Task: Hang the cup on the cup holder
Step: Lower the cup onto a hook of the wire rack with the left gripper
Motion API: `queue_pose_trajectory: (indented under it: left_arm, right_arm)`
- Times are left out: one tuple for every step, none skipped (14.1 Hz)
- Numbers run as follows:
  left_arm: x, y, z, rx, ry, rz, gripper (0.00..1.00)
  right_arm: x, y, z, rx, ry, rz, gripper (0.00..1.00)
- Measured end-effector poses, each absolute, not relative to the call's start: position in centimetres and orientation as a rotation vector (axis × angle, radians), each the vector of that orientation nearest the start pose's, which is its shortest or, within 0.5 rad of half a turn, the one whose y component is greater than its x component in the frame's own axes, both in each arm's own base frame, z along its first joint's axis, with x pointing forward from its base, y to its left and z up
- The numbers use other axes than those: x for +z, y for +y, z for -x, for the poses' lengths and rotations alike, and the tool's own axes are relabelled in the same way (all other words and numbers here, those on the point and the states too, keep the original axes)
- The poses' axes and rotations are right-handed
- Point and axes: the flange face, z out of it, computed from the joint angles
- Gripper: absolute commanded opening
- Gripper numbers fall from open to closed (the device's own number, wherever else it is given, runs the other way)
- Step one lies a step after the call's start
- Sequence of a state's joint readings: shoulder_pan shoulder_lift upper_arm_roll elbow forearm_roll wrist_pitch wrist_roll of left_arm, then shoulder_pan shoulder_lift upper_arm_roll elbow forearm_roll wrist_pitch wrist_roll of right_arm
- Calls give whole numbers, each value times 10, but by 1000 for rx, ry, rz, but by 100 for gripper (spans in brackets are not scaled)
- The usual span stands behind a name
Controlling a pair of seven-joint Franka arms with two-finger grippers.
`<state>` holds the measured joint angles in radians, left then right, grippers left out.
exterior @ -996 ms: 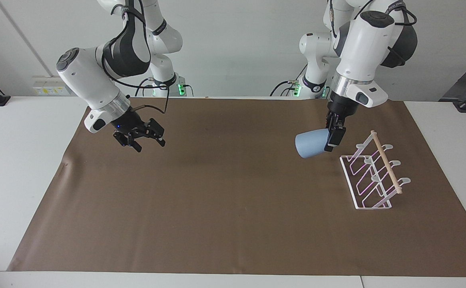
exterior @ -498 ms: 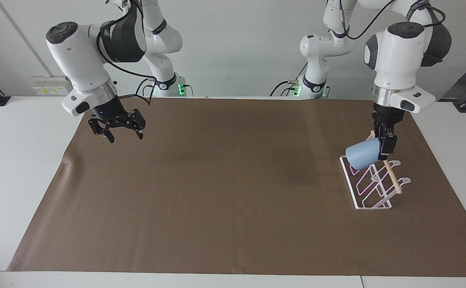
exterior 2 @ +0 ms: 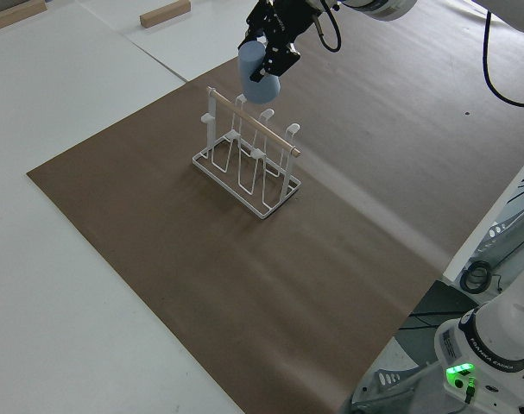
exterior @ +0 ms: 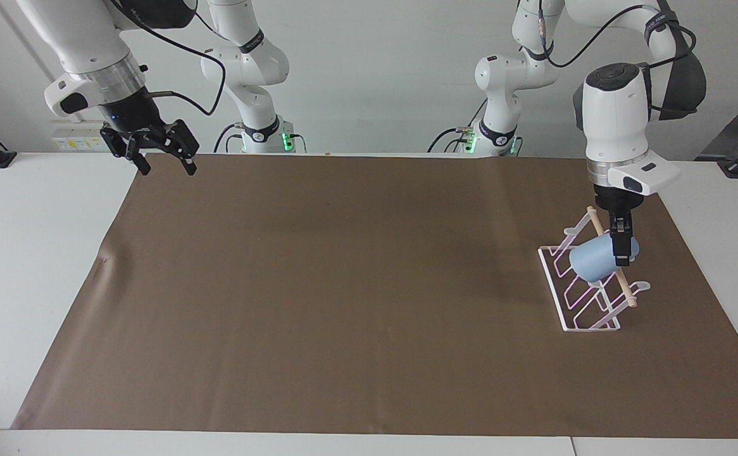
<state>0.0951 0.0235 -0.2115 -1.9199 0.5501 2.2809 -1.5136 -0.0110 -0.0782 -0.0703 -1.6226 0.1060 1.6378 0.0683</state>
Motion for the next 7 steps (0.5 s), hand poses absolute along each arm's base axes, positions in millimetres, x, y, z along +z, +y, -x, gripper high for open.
queue_pose_trajectory:
  left_arm:
    - [512, -52, -597, -861, -1527, 2494, 0]
    - [508, -50, -598, -865, -1505, 2488, 0]
    - [502, -51, -600, -870, -1484, 2482, 0]
    - [498, -52, -602, -886, -1473, 2468, 0]
    - [493, -54, -604, -904, -1468, 2452, 0]
    - [488, -56, -606, -928, -1458, 2443, 0]
    - [484, -59, -608, -949, -1449, 2446, 0]
  right_arm:
    - [653, -39, -531, -137, 244, 3021, 100]
    - [654, -43, -527, -116, 251, 3029, 100]
    - [654, -44, -525, -101, 254, 3033, 100]
    - [654, -44, -525, -96, 253, 3033, 100]
    - [653, -43, -525, -94, 252, 3034, 100]
    - [653, -43, -525, -94, 251, 3034, 100]
    - [653, -43, -525, -92, 251, 3034, 100]
